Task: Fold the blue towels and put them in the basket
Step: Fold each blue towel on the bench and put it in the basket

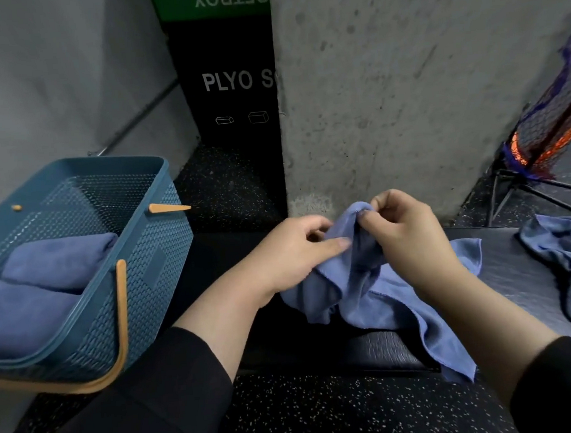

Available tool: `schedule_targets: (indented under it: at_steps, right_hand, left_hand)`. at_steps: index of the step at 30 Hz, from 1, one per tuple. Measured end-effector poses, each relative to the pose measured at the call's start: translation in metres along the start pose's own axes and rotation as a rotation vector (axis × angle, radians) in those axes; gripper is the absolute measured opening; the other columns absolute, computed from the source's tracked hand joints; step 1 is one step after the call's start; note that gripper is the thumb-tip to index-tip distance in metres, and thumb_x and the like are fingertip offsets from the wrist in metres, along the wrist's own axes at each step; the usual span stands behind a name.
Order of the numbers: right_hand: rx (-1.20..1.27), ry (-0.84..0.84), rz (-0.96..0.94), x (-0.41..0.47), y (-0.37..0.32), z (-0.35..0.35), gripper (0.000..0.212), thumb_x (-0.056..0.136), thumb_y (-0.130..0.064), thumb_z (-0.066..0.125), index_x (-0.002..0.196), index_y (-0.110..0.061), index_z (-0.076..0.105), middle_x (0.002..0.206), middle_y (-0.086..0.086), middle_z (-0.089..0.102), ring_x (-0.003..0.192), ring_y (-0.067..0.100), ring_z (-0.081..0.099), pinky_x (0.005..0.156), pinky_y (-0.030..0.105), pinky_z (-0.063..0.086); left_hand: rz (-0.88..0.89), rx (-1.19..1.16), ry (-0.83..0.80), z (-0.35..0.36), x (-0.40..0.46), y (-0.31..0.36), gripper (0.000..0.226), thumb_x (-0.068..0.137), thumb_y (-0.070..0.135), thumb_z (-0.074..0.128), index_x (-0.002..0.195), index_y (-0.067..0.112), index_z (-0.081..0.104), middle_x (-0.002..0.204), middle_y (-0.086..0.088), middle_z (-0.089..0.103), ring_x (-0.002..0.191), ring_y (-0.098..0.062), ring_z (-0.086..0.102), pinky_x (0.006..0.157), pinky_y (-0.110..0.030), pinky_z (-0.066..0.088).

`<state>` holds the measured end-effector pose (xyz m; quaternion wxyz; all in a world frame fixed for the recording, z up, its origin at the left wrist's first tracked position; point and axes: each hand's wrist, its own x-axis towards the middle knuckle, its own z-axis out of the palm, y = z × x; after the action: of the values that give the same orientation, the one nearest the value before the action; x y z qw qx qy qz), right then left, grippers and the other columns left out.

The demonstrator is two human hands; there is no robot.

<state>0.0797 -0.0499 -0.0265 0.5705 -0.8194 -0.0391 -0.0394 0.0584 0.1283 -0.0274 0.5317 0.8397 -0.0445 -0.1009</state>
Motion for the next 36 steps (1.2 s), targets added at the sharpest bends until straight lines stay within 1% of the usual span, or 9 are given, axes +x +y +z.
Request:
schedule_targets:
  at_steps: [3,8,12,15,18,23,25,29,36]
  right_hand:
    - [-0.014,0.019,0.038,0.003,0.001,-0.009,0.015,0.087,-0.023,0.065,0.079,-0.014,0.056,0.062,0.003,0.062,0.057,0.015,0.052,0.064,0.049,0.053]
    - [-0.161,-0.154,0.052,0.006,0.004,-0.018,0.013,0.084,-0.016,0.064,0.092,-0.023,0.059,0.067,-0.008,0.066,0.051,0.006,0.052,0.051,0.019,0.042]
    - [-0.137,-0.475,0.006,-0.002,0.000,-0.015,0.015,0.087,-0.031,0.073,0.101,-0.030,0.067,0.089,-0.011,0.075,0.083,0.003,0.069,0.075,0.023,0.054]
    - [-0.254,-0.348,-0.056,-0.002,-0.004,-0.010,0.027,0.096,-0.038,0.060,0.082,-0.015,0.065,0.066,-0.008,0.062,0.058,0.004,0.051,0.057,0.022,0.043]
    - [-0.184,-0.156,0.007,0.002,-0.007,-0.012,0.030,0.096,-0.029,0.054,0.074,-0.010,0.060,0.060,-0.006,0.058,0.055,0.005,0.047,0.053,0.024,0.041]
    - [0.086,-0.020,0.137,0.005,-0.013,-0.029,0.035,0.096,-0.031,0.052,0.085,0.002,0.056,0.069,0.006,0.061,0.065,0.014,0.056,0.060,0.032,0.044]
    - [0.163,-0.014,0.174,0.003,-0.015,-0.032,0.032,0.096,-0.028,0.053,0.085,0.001,0.059,0.069,0.004,0.066,0.064,0.014,0.060,0.058,0.030,0.048]
    - [0.221,-0.040,0.179,-0.004,-0.020,-0.033,0.028,0.094,-0.028,0.054,0.081,-0.005,0.063,0.076,0.010,0.071,0.073,0.019,0.067,0.067,0.039,0.054]
    - [0.265,0.009,0.088,-0.017,-0.034,-0.039,0.025,0.094,-0.022,0.051,0.087,0.000,0.058,0.072,0.006,0.061,0.067,0.015,0.059,0.060,0.035,0.050]
  left_hand:
    - [-0.023,0.063,0.178,-0.002,0.004,-0.009,0.020,0.093,0.032,0.067,0.089,0.013,0.068,0.081,-0.005,0.069,0.074,-0.015,0.061,0.075,-0.039,0.052]
    - [0.000,-0.233,0.335,-0.012,0.006,-0.005,0.027,0.093,0.040,0.063,0.091,0.013,0.067,0.099,-0.020,0.070,0.088,-0.027,0.068,0.092,-0.057,0.053]
    - [0.112,-0.240,0.303,-0.001,0.006,0.009,0.020,0.099,0.027,0.061,0.094,0.009,0.065,0.079,-0.014,0.067,0.074,-0.014,0.058,0.071,-0.034,0.049]
    - [0.153,-0.276,0.273,0.008,0.005,0.015,0.014,0.097,0.021,0.065,0.096,0.007,0.065,0.074,-0.007,0.072,0.069,-0.016,0.066,0.067,-0.032,0.052]
    - [0.101,-0.317,0.155,0.011,0.005,0.012,0.023,0.090,0.015,0.074,0.108,0.008,0.063,0.087,-0.011,0.076,0.079,-0.024,0.072,0.076,-0.035,0.056]
    - [-0.052,0.206,0.089,0.007,0.005,-0.012,0.008,0.093,0.019,0.067,0.094,0.016,0.075,0.071,0.003,0.069,0.050,-0.003,0.055,0.056,-0.020,0.045]
    - [-0.075,0.162,0.136,0.007,0.002,-0.016,0.015,0.095,0.034,0.064,0.089,0.024,0.073,0.078,0.000,0.072,0.057,-0.006,0.061,0.060,-0.024,0.049]
    - [-0.002,-0.037,0.063,0.025,-0.008,-0.003,0.049,0.078,0.065,0.065,0.112,0.030,0.069,0.101,0.013,0.074,0.093,0.001,0.068,0.087,-0.025,0.054]
    - [-0.034,0.304,0.375,0.043,-0.005,-0.001,0.009,0.089,0.029,0.056,0.091,0.023,0.062,0.084,-0.001,0.071,0.085,-0.031,0.065,0.075,-0.041,0.055]
